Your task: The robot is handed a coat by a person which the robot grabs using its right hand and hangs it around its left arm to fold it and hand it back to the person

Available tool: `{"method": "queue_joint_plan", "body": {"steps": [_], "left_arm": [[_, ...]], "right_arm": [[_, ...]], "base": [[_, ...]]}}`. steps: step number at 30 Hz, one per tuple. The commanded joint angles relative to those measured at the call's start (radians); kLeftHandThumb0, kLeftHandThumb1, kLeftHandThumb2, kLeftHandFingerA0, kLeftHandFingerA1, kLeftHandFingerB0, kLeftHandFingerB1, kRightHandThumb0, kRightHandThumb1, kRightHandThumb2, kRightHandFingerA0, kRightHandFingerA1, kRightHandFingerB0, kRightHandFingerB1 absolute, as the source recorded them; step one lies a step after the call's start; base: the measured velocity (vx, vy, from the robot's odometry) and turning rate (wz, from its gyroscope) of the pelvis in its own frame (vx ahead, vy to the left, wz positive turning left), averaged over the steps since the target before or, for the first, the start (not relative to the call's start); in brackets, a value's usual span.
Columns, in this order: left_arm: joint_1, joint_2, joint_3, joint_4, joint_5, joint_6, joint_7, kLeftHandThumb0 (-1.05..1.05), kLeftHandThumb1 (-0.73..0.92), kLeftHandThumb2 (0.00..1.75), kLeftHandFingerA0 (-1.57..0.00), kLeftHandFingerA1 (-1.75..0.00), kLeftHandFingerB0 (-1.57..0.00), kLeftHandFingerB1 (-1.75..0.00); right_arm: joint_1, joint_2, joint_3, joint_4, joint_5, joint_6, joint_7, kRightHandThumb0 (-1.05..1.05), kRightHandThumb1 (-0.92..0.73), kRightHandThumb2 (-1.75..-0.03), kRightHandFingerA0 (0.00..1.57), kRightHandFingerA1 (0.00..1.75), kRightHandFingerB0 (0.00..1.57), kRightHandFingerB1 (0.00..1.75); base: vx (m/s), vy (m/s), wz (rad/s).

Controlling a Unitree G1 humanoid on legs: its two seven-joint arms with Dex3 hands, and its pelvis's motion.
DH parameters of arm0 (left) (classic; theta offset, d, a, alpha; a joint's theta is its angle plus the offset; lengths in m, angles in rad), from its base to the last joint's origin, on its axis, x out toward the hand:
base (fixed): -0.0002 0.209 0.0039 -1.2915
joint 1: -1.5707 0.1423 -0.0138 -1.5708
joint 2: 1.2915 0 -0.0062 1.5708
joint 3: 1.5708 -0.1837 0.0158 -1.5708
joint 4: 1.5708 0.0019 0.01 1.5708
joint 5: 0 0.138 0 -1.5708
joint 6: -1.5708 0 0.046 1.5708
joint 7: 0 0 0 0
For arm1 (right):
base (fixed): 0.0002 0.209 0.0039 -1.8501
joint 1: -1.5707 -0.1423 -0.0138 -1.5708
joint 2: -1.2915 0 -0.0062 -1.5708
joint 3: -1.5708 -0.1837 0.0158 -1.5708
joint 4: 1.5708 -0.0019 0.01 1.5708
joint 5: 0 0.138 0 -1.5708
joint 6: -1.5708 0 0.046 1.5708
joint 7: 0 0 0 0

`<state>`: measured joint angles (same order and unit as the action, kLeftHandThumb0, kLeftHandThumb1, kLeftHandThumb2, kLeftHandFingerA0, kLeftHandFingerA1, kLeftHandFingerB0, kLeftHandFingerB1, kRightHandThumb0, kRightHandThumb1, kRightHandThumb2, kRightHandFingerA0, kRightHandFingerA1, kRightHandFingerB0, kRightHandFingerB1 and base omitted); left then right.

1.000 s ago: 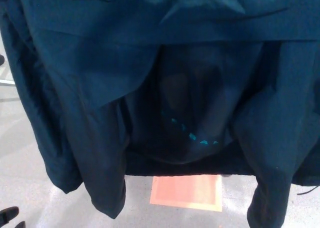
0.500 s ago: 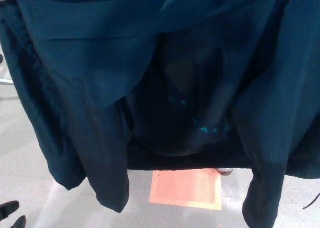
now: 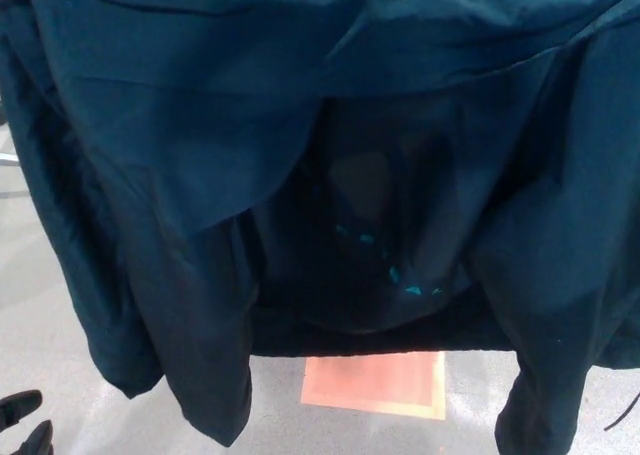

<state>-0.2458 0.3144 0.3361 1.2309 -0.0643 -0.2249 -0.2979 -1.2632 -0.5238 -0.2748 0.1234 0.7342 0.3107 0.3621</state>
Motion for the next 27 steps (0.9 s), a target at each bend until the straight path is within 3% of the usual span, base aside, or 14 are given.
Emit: {"method": "queue_joint_plan", "body": {"steps": [1, 3, 4, 5, 8, 9, 10, 11, 14, 15, 22, 23, 24, 27], "left_arm": [[-0.015, 0.035, 0.035, -0.017, -0.059, -0.012, -0.032, -0.42, 0.57, 0.88, -0.40, -0.55, -0.34, -0.50], [-0.018, 0.035, 0.034, -0.017, -0.057, -0.012, -0.034, -0.43, 0.58, 0.87, -0.38, -0.54, -0.34, -0.50], [-0.017, 0.036, 0.031, -0.018, -0.053, -0.017, -0.033, -0.44, 0.58, 0.87, -0.38, -0.54, -0.35, -0.51], [-0.018, 0.034, 0.033, -0.021, -0.053, -0.020, -0.030, -0.45, 0.58, 0.87, -0.40, -0.54, -0.36, -0.51], [-0.021, 0.035, 0.039, -0.022, -0.058, -0.022, -0.034, -0.44, 0.58, 0.89, -0.40, -0.55, -0.35, -0.51], [-0.025, 0.036, 0.037, -0.023, -0.055, -0.023, -0.035, -0.43, 0.58, 0.89, -0.41, -0.56, -0.32, -0.50], [-0.025, 0.037, 0.037, -0.023, -0.055, -0.024, -0.037, -0.41, 0.57, 0.91, -0.41, -0.57, -0.30, -0.50], [-0.025, 0.037, 0.037, -0.025, -0.055, -0.029, -0.040, -0.41, 0.57, 0.91, -0.41, -0.57, -0.29, -0.50], [-0.027, 0.035, 0.043, -0.026, -0.060, -0.026, -0.044, -0.40, 0.57, 0.90, -0.41, -0.57, -0.30, -0.50], [-0.027, 0.034, 0.044, -0.029, -0.062, -0.023, -0.046, -0.37, 0.73, 0.61, -0.46, -0.42, -0.40, -0.38], [-0.029, 0.036, 0.034, -0.025, -0.047, -0.022, -0.048, -0.40, 0.56, 0.90, -0.41, -0.56, -0.28, -0.49], [-0.028, 0.037, 0.027, -0.025, -0.038, -0.022, -0.039, -0.38, 0.74, 0.61, -0.45, -0.40, -0.39, -0.36], [-0.027, 0.036, 0.026, -0.025, -0.035, -0.023, -0.037, -0.39, 0.56, 0.89, -0.41, -0.56, -0.29, -0.49], [-0.028, 0.036, 0.023, -0.022, -0.029, -0.020, -0.022, -0.40, 0.56, 0.90, -0.42, -0.56, -0.29, -0.49]], "right_arm": [[-0.574, -0.096, 0.189, 0.148, 0.043, 0.396, 0.262, -0.59, -0.70, -0.61, 0.57, 0.50, 0.57, 0.47], [-0.577, -0.085, 0.249, 0.159, -0.027, 0.382, 0.278, -0.53, -0.64, -0.59, 0.65, 0.47, 0.58, 0.45], [-0.586, -0.073, 0.286, 0.180, -0.062, 0.382, 0.292, -0.48, -0.64, -0.59, 0.59, 0.45, 0.55, 0.43], [-0.593, -0.080, 0.412, 0.235, -0.202, 0.267, 0.443, -0.58, -0.73, -0.62, 0.30, 0.34, 0.32, 0.32], [-0.602, -0.082, 0.570, 0.277, -0.333, 0.227, 0.545, -0.66, -0.68, -0.61, 0.16, 0.29, 0.23, 0.28], [-0.605, -0.088, 0.647, 0.291, -0.402, 0.199, 0.576, -0.75, -0.55, -0.88, 0.05, 0.33, 0.10, 0.34], [-0.608, -0.094, 0.687, 0.298, -0.435, 0.192, 0.590, -0.78, -0.69, -0.62, 0.04, 0.24, 0.10, 0.24], [-0.607, -0.098, 0.748, 0.314, -0.483, 0.178, 0.617, -0.88, -0.58, -0.92, 0.03, 0.17, 0.09, 0.17], [-0.576, -0.080, 0.839, 0.374, -0.546, 0.100, 0.665, -0.89, -0.57, -0.93, 0.00, 0.11, 0.00, 0.07], [-0.561, -0.077, 0.878, 0.389, -0.568, 0.074, 0.685, -0.91, -0.58, -0.94, 0.00, 0.12, 0.00, 0.05], [-0.435, -0.053, 1.024, 0.414, -0.561, 0.125, 0.746, -0.86, -0.52, -0.88, 0.00, 0.09, 0.00, 0.00], [-0.421, -0.057, 1.044, 0.410, -0.576, 0.106, 0.748, -0.88, -0.53, -0.90, 0.00, 0.06, 0.00, 0.00], [-0.412, -0.059, 1.058, 0.412, -0.584, 0.091, 0.750, -0.90, -0.53, -0.91, 0.00, 0.05, 0.00, 0.00], [-0.386, -0.058, 1.093, 0.431, -0.590, 0.097, 0.753, -0.87, -0.50, -0.89, 0.00, 0.05, 0.00, 0.00]], "base": [[0.00, 0.000, 0.00], [0.00, 0.000, 0.00], [0.00, 0.000, 0.00], [0.00, 0.000, 0.00], [0.00, 0.000, 0.00], [0.00, 0.000, 0.00], [0.00, 0.000, 0.00], [0.00, 0.000, 0.00], [0.00, 0.000, 0.00], [0.00, 0.000, 0.00], [0.00, 0.000, 0.00], [0.00, 0.000, 0.00], [0.00, 0.000, 0.00], [0.00, 0.000, 0.00]]}}
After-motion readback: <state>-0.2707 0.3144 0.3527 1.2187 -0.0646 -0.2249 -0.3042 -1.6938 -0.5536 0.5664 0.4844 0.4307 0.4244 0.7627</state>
